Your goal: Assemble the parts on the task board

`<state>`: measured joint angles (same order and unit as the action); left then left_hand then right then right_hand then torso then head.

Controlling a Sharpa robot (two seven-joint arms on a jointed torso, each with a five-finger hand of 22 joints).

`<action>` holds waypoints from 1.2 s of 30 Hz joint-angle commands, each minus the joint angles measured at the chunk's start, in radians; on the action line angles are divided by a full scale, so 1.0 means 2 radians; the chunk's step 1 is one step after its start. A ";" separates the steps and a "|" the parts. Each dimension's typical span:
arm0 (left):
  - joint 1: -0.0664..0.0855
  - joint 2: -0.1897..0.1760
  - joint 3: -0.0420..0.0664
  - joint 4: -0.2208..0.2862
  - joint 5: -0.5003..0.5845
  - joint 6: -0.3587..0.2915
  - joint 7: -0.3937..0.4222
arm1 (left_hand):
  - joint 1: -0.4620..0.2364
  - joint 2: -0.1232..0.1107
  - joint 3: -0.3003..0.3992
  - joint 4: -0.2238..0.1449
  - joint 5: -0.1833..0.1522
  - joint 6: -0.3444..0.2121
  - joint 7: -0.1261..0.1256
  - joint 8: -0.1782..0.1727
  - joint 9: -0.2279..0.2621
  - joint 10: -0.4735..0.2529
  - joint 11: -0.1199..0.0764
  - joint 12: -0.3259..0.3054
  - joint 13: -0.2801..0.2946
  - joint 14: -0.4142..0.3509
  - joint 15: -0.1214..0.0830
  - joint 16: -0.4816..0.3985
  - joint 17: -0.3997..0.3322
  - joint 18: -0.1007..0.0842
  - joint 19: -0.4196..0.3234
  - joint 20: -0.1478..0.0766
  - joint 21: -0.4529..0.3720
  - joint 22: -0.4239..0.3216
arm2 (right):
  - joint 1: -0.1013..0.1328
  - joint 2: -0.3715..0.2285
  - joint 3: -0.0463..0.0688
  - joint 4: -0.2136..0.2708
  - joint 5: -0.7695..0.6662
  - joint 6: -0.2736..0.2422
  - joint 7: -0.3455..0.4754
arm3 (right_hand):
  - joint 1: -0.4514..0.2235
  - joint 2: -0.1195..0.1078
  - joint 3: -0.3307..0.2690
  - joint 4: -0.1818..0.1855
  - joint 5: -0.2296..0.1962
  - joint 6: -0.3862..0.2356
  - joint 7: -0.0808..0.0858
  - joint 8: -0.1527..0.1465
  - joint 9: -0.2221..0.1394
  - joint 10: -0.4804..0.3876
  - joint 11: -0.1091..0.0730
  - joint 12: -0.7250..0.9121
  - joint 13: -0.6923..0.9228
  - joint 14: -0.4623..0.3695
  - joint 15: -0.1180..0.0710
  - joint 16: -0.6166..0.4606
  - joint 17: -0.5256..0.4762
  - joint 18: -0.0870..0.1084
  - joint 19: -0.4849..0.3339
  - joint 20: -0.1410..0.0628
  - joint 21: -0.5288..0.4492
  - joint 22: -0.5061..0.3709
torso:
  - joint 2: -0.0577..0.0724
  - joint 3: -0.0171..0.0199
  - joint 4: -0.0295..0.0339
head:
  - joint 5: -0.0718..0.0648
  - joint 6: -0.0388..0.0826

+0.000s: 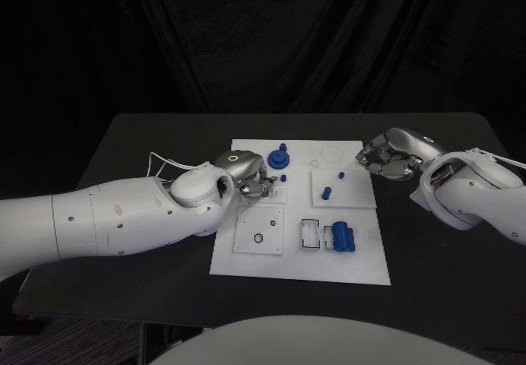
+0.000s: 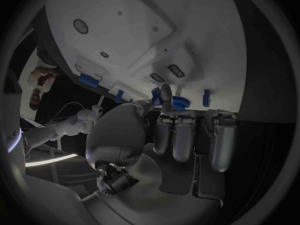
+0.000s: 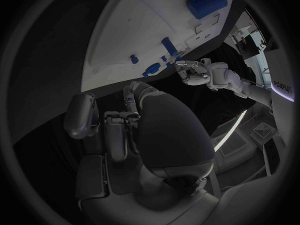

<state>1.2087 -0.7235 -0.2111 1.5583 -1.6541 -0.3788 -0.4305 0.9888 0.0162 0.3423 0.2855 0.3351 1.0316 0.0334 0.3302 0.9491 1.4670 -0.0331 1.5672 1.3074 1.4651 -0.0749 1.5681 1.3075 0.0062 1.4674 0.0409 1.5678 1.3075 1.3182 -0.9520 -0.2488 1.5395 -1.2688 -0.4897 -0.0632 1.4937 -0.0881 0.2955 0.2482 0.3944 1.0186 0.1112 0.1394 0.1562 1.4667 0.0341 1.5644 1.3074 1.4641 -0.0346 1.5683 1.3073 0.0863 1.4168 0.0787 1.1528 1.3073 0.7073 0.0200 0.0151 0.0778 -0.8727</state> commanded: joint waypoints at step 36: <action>-0.037 -0.018 0.000 -0.016 -0.092 -0.100 0.077 | 0.025 -0.033 -0.040 0.002 -0.052 -0.012 0.008 -0.030 0.003 0.052 0.007 0.002 0.132 0.053 0.005 0.001 0.132 -0.003 0.052 0.004 0.002 0.132 | -0.003 -0.006 0.000 0.003 -0.001 0.004 -0.009 | 0.000 0.004 0.003 -0.002 0.002 0.004 0.001 -0.003 0.000 0.046 0.000 -0.002 0.125 0.052 0.000 -0.002 0.129 0.001 -0.002 -0.003 -0.004 0.073 | 0.000 0.0004 0.0006 | -0.002 0.000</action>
<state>1.1365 -0.7589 -0.2108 1.5239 -1.7992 -0.5477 -0.2579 1.0434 -0.0484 0.2691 0.2896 0.2345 1.0057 0.0484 0.2748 0.9532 1.4652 -0.0245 1.5672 1.3074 1.4687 -0.0713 1.5681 1.3074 0.0063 1.4674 0.0409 1.5678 1.3075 1.3146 -0.9629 -0.2488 1.5426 -1.2688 -0.4857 -0.0637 1.4937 -0.0882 0.2982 0.2455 0.3944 1.0221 0.1146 0.1394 0.1562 1.4667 0.0341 1.5645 1.3079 1.4641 -0.0346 1.5683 1.3073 0.0863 1.4168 0.0787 1.1462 1.3080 0.7067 0.0195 0.0156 0.0753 -0.8727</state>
